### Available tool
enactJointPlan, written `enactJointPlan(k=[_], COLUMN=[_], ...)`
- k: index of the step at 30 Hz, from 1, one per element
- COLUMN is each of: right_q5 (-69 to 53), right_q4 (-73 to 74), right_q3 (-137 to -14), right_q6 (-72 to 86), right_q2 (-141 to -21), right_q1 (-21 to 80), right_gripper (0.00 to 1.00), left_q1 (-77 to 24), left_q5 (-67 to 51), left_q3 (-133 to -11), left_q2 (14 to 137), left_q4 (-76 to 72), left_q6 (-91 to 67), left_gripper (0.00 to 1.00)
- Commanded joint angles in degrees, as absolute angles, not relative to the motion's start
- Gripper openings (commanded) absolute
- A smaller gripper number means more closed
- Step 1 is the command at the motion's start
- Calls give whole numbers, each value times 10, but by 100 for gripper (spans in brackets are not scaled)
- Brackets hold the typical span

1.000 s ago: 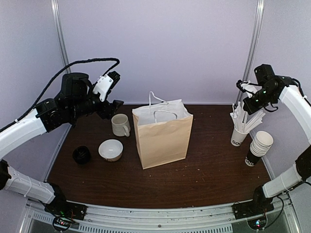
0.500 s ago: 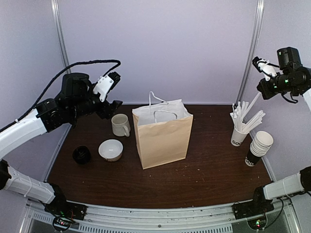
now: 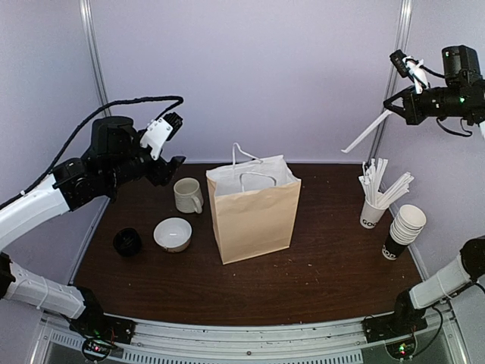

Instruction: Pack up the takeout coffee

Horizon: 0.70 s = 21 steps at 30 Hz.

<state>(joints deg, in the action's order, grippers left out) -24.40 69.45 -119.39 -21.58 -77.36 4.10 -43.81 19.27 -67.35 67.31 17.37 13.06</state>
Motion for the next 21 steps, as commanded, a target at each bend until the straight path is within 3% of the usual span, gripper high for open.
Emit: enactJointPlan(k=[1,10,21], right_q5=[-430,-577,-546], right_q4=[712,720,751], right_q3=[-1260,-1290,-1276], right_q6=[-185,-181,-230], right_q2=[-827,-862,-884], right_q1=[40,89,211], right_gripper=[0,0,0], left_q1=[-433,-432,-431], left_q5=[222,228,221], left_q3=[-665,-660,-661], left_q2=[656,661,669], left_q4=[125,120,123], left_q6=[151,158,156], left_gripper=[74,75,75])
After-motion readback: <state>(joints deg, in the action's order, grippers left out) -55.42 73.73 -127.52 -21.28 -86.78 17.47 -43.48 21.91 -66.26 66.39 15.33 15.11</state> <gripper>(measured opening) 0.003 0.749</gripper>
